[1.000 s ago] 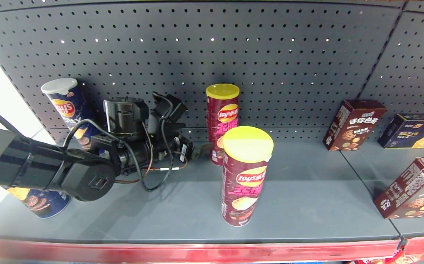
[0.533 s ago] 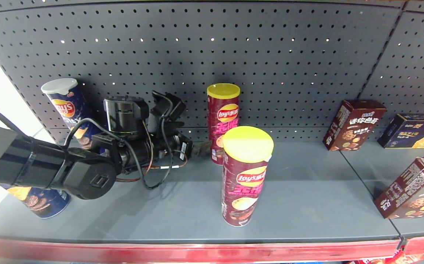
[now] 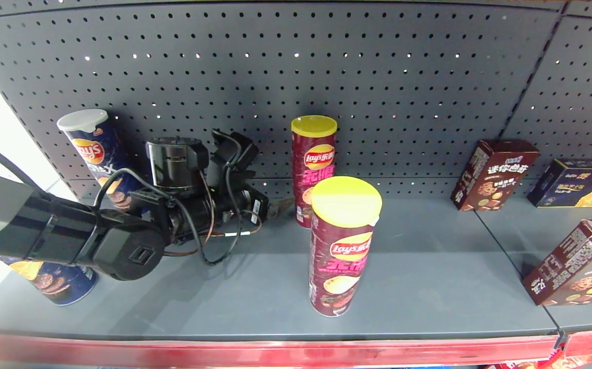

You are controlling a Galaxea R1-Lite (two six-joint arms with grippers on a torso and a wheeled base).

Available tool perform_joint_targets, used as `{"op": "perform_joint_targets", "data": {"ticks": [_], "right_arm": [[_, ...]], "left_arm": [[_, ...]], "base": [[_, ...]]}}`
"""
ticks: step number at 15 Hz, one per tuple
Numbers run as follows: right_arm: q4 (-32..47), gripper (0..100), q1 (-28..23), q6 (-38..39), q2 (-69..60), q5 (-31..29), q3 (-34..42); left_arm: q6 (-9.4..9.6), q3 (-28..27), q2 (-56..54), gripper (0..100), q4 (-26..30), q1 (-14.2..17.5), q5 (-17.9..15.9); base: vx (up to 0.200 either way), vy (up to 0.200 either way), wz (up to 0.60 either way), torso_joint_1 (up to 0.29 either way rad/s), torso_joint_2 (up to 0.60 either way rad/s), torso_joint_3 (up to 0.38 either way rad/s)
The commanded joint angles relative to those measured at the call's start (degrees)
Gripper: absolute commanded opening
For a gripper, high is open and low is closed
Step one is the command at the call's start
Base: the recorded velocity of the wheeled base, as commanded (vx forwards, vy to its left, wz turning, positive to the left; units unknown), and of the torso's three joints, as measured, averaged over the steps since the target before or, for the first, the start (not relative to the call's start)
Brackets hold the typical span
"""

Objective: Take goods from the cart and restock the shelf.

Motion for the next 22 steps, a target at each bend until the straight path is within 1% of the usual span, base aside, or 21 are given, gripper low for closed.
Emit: {"op": "perform_joint_targets", "data": {"ticks": [1,3,6,11,22], "right_arm": [[0.0,100,0.0,0.0,0.1,0.0,0.0],[0.0,100,0.0,0.0,0.1,0.0,0.0],[0.0,100,0.0,0.0,0.1,0.0,0.0],[0.0,100,0.0,-0.1,0.1,0.0,0.0],[0.0,100,0.0,0.0,0.1,0.0,0.0]], "left_arm": [[0.08,1.0,-0.5,100,-1.3,0.5,0.3],[0.17,0.4,-0.3,100,-1.5,0.8,1.7],[0.34,0.4,1.3,100,-1.6,0.7,3.0],[0.34,-1.2,3.1,100,-2.1,0.7,3.9],[0.34,-2.7,4.5,100,-2.0,0.1,3.9]], "base": [[0.000,0.000,0.00,0.000,0.00,0.000],[0.000,0.000,0.00,0.000,0.00,0.000],[0.000,0.000,0.00,0.000,0.00,0.000],[0.000,0.000,0.00,0.000,0.00,0.000],[0.000,0.000,0.00,0.000,0.00,0.000]]}}
